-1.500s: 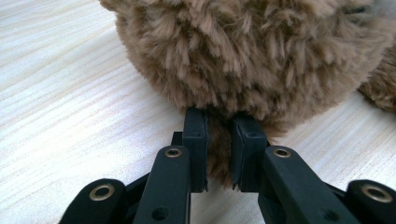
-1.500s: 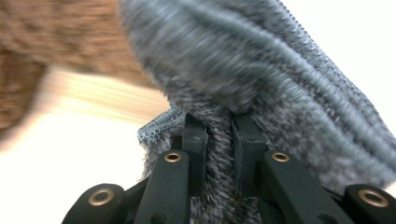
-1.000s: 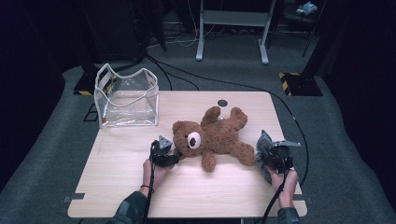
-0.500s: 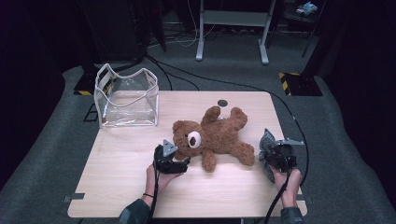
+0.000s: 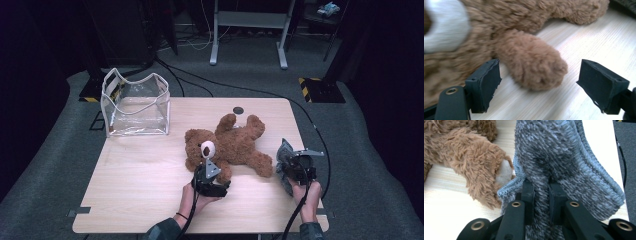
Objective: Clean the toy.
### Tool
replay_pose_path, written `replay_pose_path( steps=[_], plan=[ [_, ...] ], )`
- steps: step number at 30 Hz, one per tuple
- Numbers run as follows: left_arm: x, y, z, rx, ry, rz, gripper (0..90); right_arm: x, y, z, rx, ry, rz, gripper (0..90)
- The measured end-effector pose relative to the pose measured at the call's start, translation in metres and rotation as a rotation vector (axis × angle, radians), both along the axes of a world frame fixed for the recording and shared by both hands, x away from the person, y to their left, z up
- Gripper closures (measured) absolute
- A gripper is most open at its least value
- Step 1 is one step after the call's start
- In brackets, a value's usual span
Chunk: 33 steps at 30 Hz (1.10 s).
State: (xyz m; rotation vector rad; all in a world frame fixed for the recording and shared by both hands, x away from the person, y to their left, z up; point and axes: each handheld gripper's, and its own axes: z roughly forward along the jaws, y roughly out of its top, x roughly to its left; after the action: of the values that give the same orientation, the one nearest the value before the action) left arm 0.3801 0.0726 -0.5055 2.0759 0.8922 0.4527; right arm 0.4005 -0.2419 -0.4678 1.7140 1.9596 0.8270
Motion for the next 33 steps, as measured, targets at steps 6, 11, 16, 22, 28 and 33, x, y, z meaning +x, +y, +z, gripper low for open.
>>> replay_pose_path(
  steps=[6, 11, 16, 22, 28, 33],
  plan=[
    [0.009, -0.012, -0.013, 0.035, 0.008, 0.014, 27.8, 0.000, 0.002, 0.000, 0.006, 0.002, 0.000, 77.8],
    [0.013, -0.009, -0.015, 0.021, 0.000, 0.027, 53.3, -0.001, 0.005, 0.001, 0.006, -0.013, 0.017, 77.9],
    [0.018, -0.002, -0.012, -0.001, -0.014, 0.015, 68.7, -0.002, 0.009, 0.005, 0.008, -0.027, 0.022, 77.9],
    [0.023, 0.008, 0.003, -0.027, -0.052, 0.009, 71.6, -0.005, 0.010, 0.012, 0.018, -0.053, 0.023, 78.0],
    [0.033, 0.017, 0.022, -0.048, -0.071, 0.009, 71.6, -0.006, 0.014, 0.018, 0.034, -0.080, 0.030, 78.0],
    [0.042, 0.022, 0.035, -0.071, -0.061, 0.005, 71.5, -0.008, 0.022, 0.026, 0.038, -0.113, 0.050, 77.9]
  ],
)
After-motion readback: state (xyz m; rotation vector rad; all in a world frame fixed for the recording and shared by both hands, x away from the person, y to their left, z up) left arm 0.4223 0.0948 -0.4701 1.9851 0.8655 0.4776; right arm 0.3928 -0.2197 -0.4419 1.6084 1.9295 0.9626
